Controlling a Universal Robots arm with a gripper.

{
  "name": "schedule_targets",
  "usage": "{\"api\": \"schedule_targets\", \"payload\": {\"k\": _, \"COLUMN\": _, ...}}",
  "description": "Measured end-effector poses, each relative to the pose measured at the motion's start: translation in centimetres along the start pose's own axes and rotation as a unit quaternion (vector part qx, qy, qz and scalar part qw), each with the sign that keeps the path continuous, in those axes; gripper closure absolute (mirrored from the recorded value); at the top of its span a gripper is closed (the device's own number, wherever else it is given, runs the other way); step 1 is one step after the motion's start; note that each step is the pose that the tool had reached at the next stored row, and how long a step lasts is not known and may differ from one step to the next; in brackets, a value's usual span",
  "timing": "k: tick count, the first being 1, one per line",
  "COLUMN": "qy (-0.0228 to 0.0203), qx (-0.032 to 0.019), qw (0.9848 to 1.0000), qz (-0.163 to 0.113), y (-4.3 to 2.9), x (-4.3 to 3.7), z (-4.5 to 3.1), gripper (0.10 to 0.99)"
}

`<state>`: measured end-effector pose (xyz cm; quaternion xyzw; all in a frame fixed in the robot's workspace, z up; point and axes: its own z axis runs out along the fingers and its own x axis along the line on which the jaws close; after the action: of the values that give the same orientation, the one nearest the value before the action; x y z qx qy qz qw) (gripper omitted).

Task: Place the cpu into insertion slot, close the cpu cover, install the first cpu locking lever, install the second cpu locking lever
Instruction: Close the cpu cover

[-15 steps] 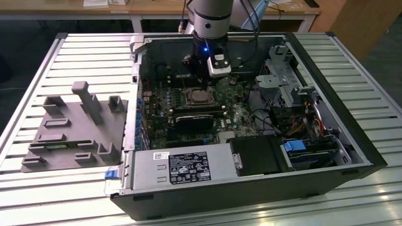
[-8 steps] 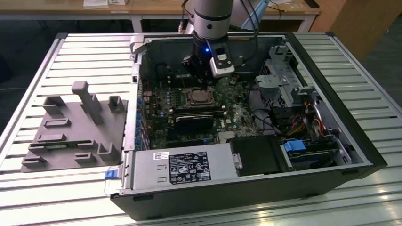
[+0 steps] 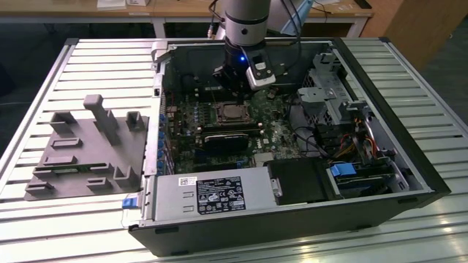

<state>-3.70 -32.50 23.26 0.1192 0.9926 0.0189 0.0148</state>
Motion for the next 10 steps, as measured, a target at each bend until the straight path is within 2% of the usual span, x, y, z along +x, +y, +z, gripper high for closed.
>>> {"api": "schedule_targets", "payload": {"k": 6, "qy": -0.0062, "qx": -0.0022, "qw": 0.9998, "qz": -0.017, "y": -0.07, "x": 0.26, "z": 0.1, "gripper": 0.98}}
{"api": "schedule_targets", "payload": {"k": 10, "qy": -0.0122, "qx": -0.0035, "qw": 0.9998, "qz": -0.018, "y": -0.31, "x": 1.24, "z": 0.14, "gripper": 0.98}}
